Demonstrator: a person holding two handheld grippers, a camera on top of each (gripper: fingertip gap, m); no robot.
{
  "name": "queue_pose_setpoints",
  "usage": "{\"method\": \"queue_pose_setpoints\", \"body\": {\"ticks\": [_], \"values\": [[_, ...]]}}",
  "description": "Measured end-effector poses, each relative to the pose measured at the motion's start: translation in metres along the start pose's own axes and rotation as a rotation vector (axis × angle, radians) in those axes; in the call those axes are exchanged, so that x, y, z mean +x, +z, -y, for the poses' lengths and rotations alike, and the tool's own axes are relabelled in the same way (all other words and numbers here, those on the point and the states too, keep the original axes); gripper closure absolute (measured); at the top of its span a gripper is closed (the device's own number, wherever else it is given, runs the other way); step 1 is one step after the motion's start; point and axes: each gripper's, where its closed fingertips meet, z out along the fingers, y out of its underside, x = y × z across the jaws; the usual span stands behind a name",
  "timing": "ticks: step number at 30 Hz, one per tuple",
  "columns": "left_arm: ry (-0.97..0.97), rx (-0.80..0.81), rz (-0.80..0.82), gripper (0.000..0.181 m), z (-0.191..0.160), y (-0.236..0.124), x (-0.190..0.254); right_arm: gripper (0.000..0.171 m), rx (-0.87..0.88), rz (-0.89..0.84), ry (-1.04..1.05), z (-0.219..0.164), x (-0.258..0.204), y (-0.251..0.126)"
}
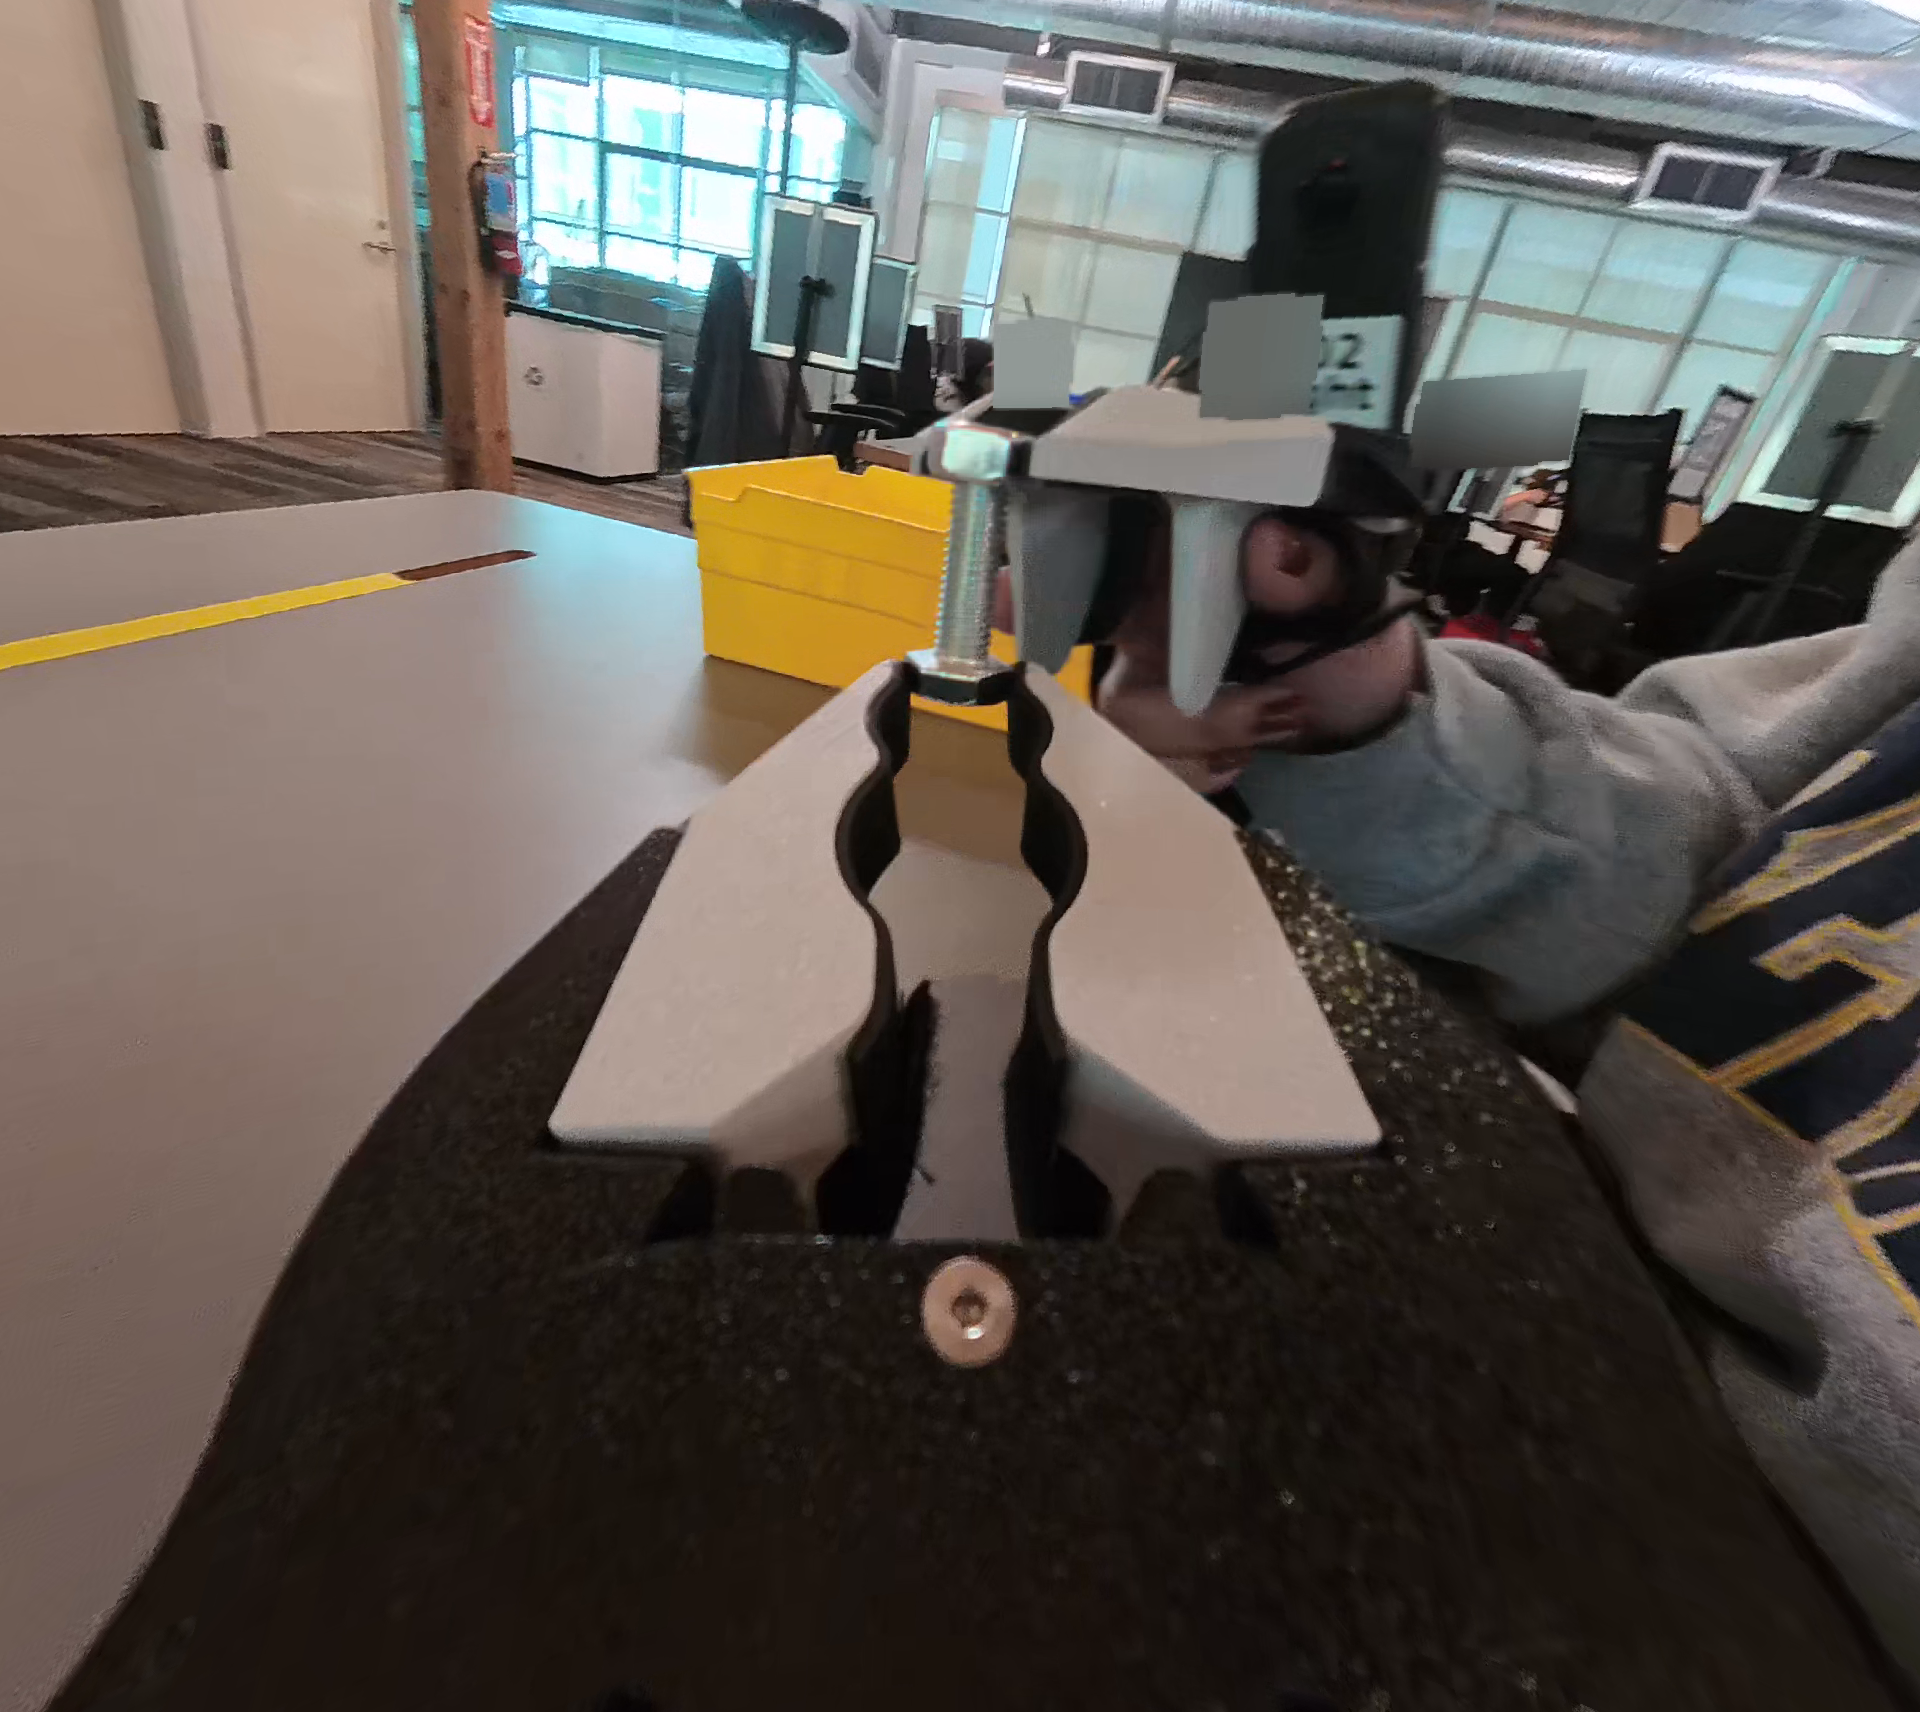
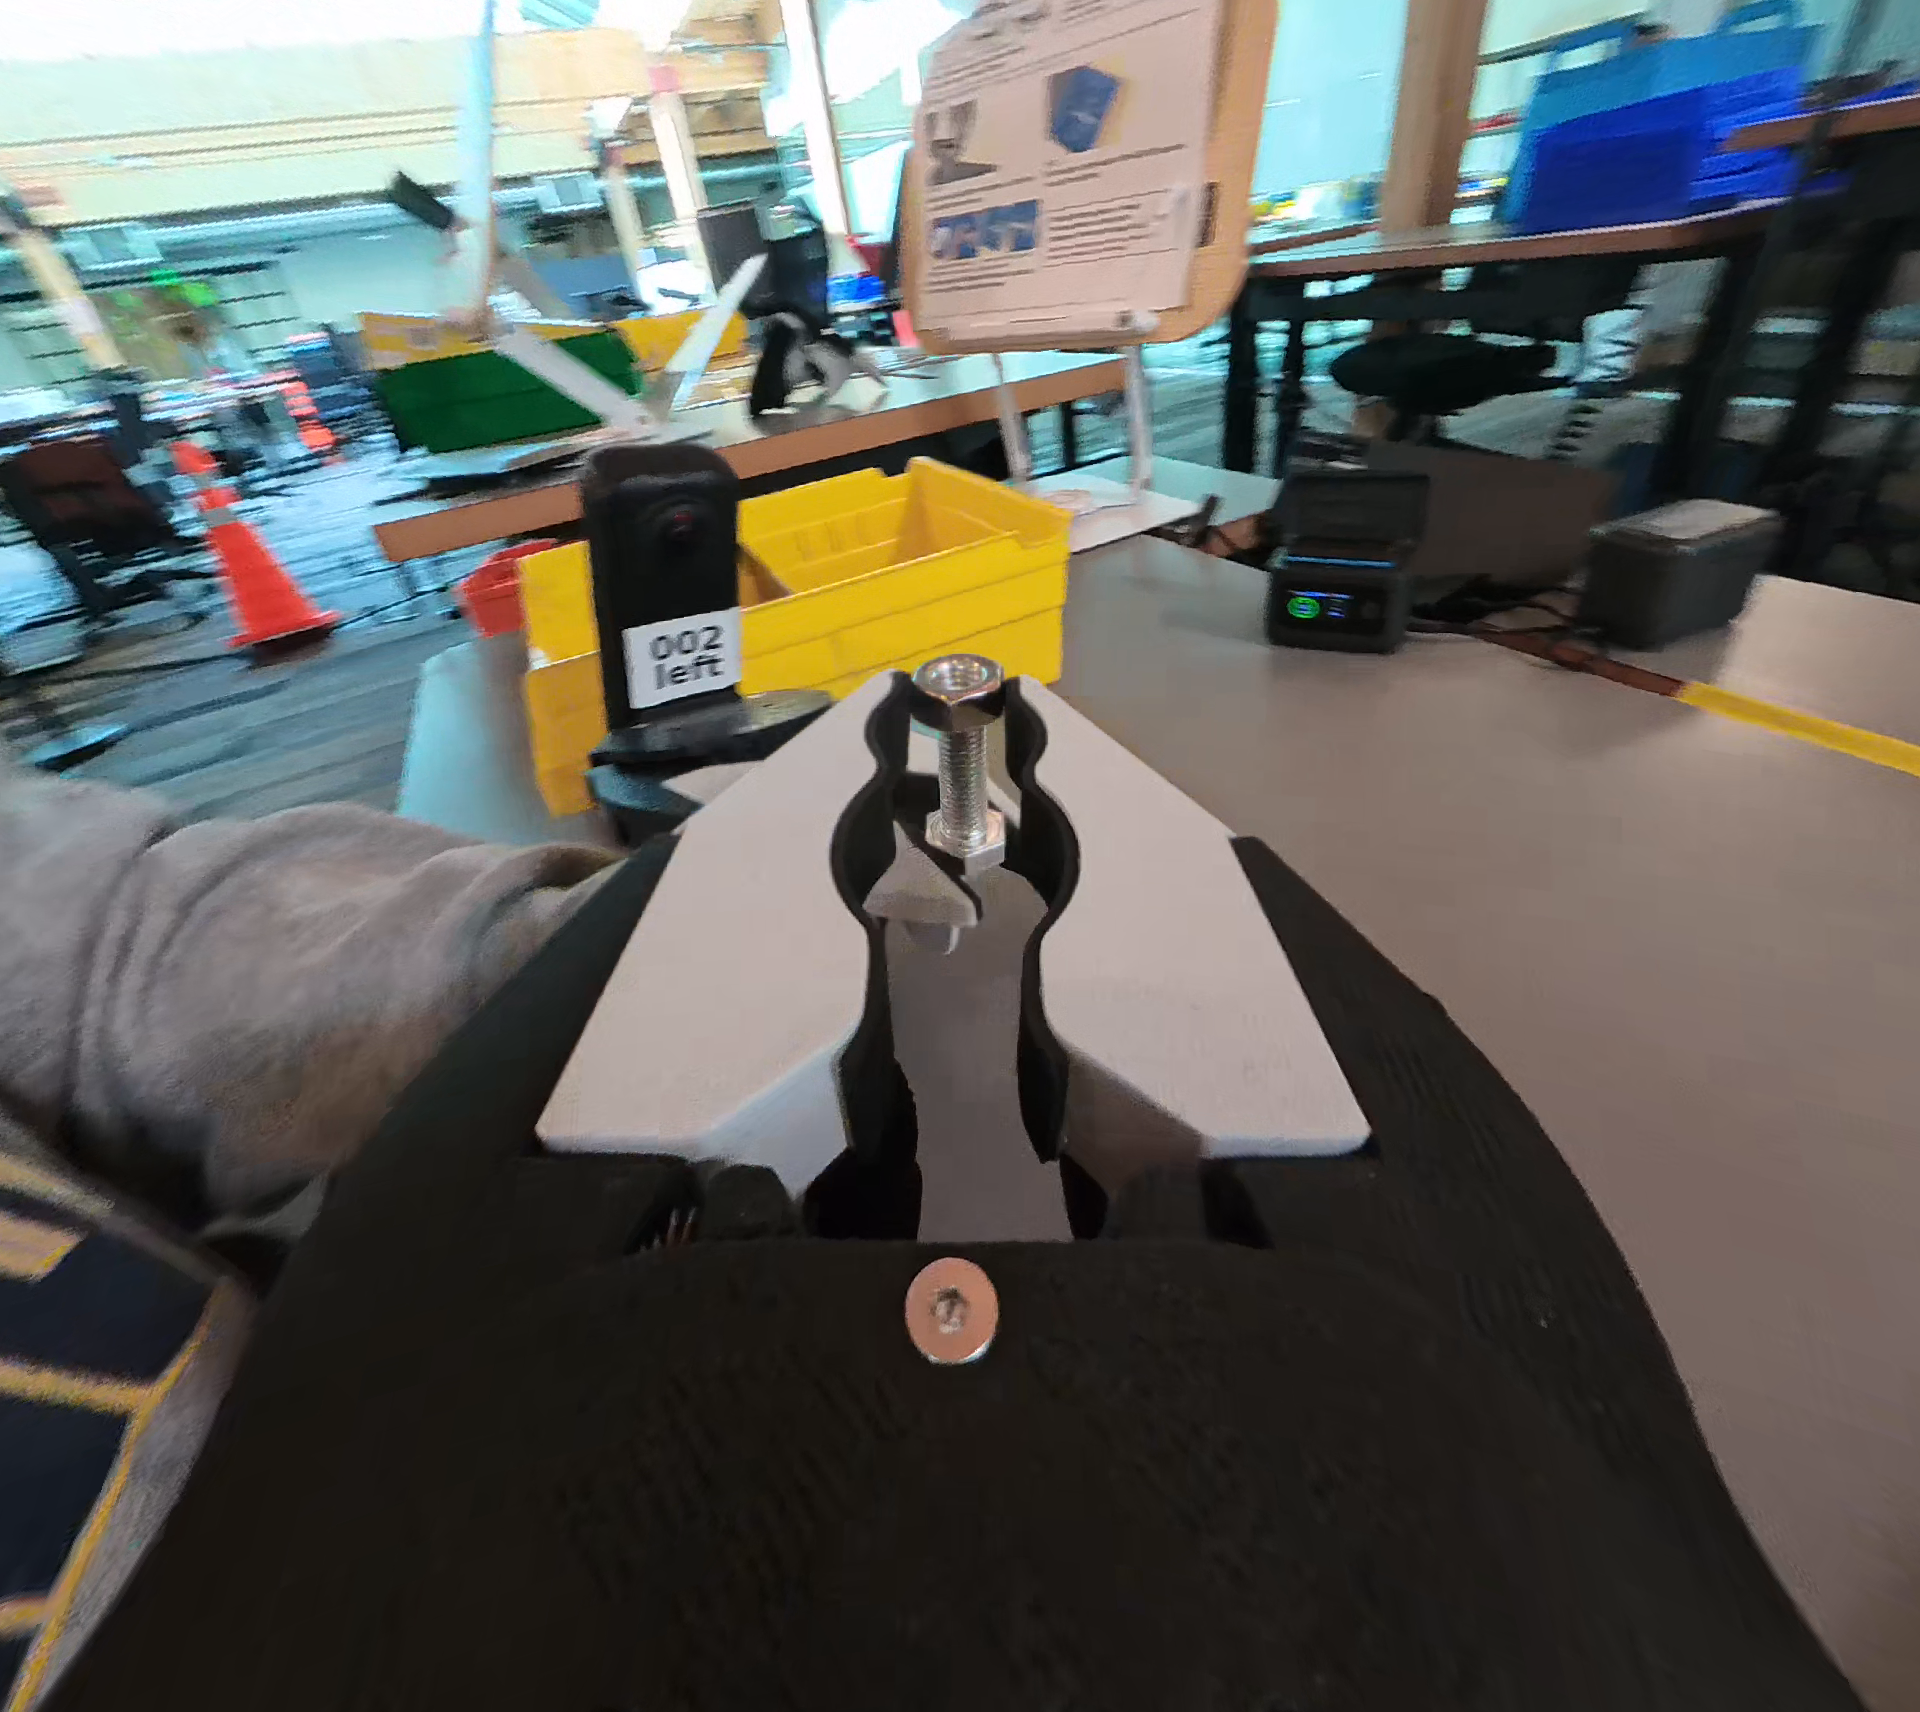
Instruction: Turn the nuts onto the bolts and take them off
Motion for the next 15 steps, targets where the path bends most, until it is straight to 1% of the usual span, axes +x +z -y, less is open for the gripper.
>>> {"method": "queue_pose_setpoints", "body": {"ticks": [3,6,13,14,15], "values": [[0.029,-0.019,0.048,0.165,-0.0025,0.0002,-0.004,0.155,0.024,-0.153,-0.024,-0.0018,0.0039,-0.0002],[0.038,-0.022,0.054,0.165,-0.0031,0.001,-0.0033,0.155,0.04,-0.232,-0.067,-0.0017,0.0035,-0.0011],[0.021,-0.024,0.046,0.165,-0.0042,0.0014,-0.0036,0.155,0.047,-0.229,-0.062,-0.002,0.0044,-0.0009],[0.02,-0.024,0.044,0.165,-0.0043,0.0014,-0.0033,0.154,0.048,-0.23,-0.066,-0.0018,0.0043,-0.0008],[0.02,-0.025,0.044,0.165,-0.0044,0.0016,-0.0033,0.148,0.052,-0.236,-0.072,-0.0013,0.0048,-0.0009]]}}
